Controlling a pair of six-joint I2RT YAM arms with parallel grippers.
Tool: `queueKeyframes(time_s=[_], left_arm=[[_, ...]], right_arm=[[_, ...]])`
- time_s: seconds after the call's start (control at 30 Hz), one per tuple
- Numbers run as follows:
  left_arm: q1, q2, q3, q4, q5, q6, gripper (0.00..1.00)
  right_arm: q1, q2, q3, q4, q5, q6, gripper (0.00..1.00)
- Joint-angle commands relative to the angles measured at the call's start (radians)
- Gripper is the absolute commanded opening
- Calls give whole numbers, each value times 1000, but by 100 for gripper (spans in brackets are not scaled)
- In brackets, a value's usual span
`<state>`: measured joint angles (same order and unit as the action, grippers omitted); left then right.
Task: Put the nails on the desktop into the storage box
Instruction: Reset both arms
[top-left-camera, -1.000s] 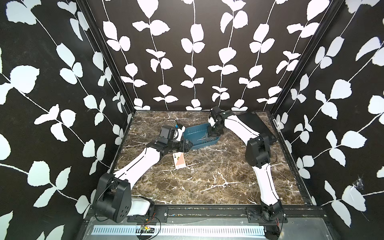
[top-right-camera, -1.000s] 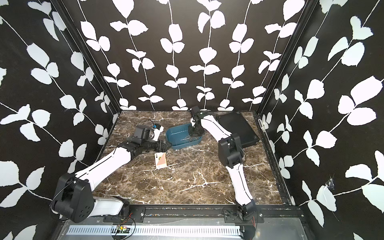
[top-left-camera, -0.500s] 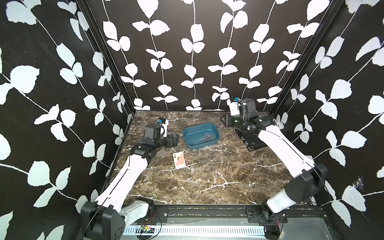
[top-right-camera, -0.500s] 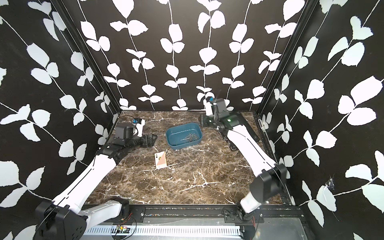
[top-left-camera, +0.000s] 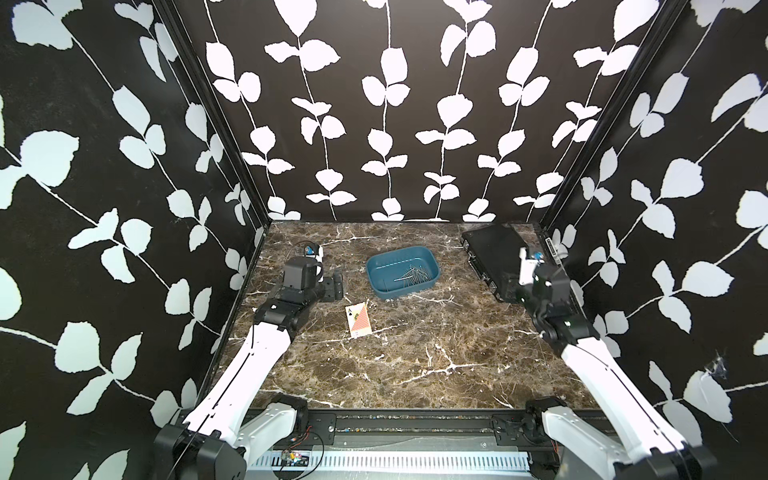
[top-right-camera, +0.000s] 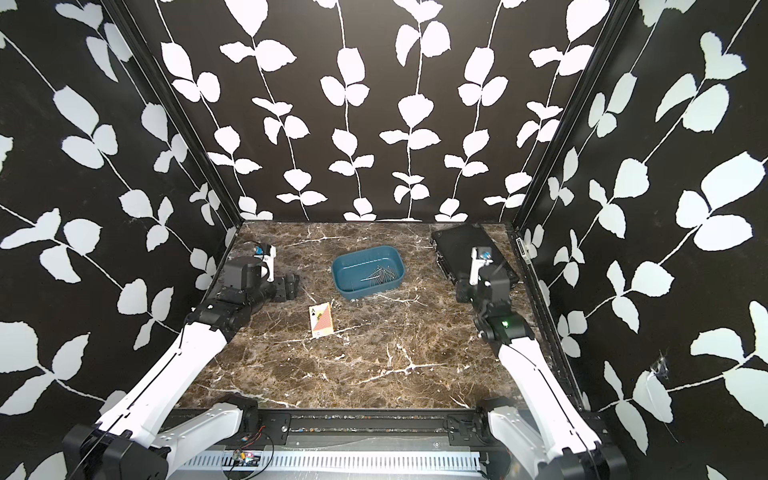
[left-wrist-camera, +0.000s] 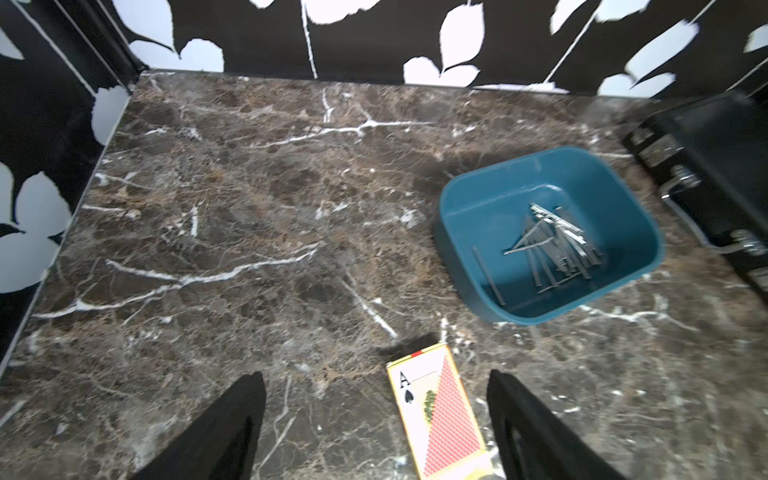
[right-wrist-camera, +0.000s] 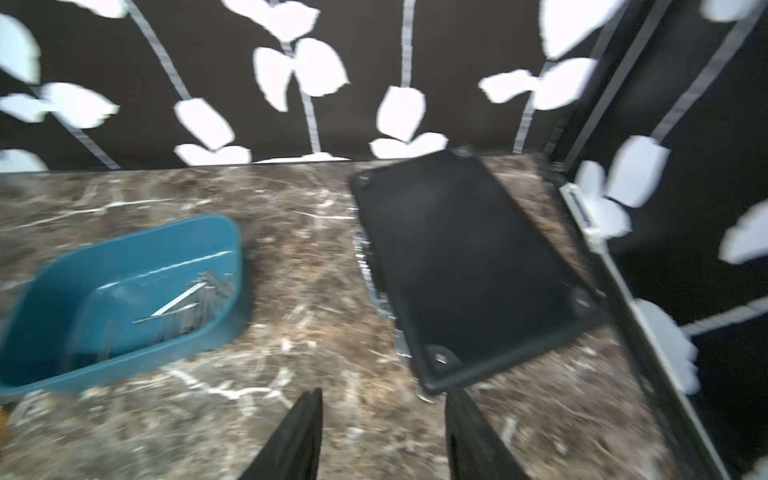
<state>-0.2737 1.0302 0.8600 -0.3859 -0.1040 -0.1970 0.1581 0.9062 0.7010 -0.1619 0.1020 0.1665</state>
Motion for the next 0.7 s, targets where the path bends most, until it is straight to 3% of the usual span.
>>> queueKeyframes(time_s=[0.0,0.23,0.67], left_arm=[[12,-1,-57,63,-125,50,86],[23,-57,-225,239,-194,161,86],[90,-116,-410,399,-177,157,87]], right_arm=[[-22,-24,-86,93,50,-34,50],[-35,57,-187,240,27,-60,51],[-68,307,-260,524,-27,-104,51]])
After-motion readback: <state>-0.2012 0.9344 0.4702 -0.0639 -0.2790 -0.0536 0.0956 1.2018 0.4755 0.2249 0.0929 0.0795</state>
